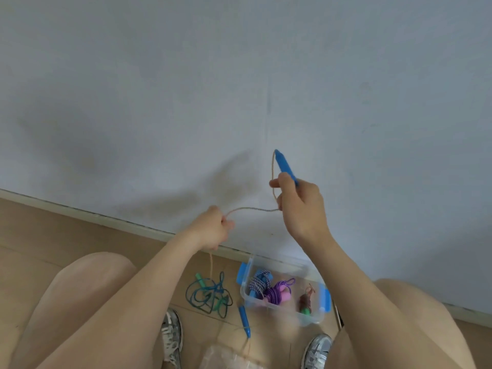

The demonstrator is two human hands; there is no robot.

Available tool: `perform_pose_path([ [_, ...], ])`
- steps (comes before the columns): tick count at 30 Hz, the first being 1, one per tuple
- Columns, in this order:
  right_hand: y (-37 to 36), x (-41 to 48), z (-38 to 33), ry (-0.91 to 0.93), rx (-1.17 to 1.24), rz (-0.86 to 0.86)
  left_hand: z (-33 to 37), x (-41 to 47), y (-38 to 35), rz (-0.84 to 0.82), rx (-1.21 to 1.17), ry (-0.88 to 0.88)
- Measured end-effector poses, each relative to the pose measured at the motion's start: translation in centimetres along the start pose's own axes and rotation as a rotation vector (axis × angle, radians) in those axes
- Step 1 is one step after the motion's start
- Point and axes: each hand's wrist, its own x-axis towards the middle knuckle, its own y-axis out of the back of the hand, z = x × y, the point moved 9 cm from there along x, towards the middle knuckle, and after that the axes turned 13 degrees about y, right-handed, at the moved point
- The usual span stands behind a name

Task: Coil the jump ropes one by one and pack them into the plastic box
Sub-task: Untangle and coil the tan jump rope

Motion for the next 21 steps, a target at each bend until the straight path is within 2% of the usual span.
perform_pose_path([
  [3, -1.8, -0.6, 0.4, -0.012, -0.047, -0.105, 3.1, -2.3, 2.4, 0.048, -0.118, -0.133],
  [7, -4.1, -1.4, 0.1, 0.081, -0.102, -0.197, 5.8, -5.3, 2.3, -0.151, -0.269, -0.219],
  [9, -5.7, -1.8, 0.1, 0.111, -0.091, -0.269, 6.2, -5.8, 2.4, -0.171, -0.299, -0.268],
  [11, -6.8, -2.2, 0.4, 0.109, -0.128, -0.329, 6.2, -5.8, 3.4, -0.073, -0.316, -0.308],
  [13, -7.5, -2.4, 0.9, 0.033, -0.135, -0.394, 5.6, -5.4, 4.5, 0.045, -0.347, -0.326],
  [15, -7.8, -2.7, 1.0, -0.033, -0.086, -0.451, 5.3, -5.2, 4.9, 0.078, -0.361, -0.351],
  [18, -7.0, -1.8, -0.2, 0.058, -0.157, -0.396, 4.7, -4.2, 4.9, 0.078, -0.353, -0.367],
  [21, -5.0, -0.7, -1.6, 0.149, -0.077, -0.176, 3.4, -2.5, 4.0, 0.124, -0.168, -0.299],
])
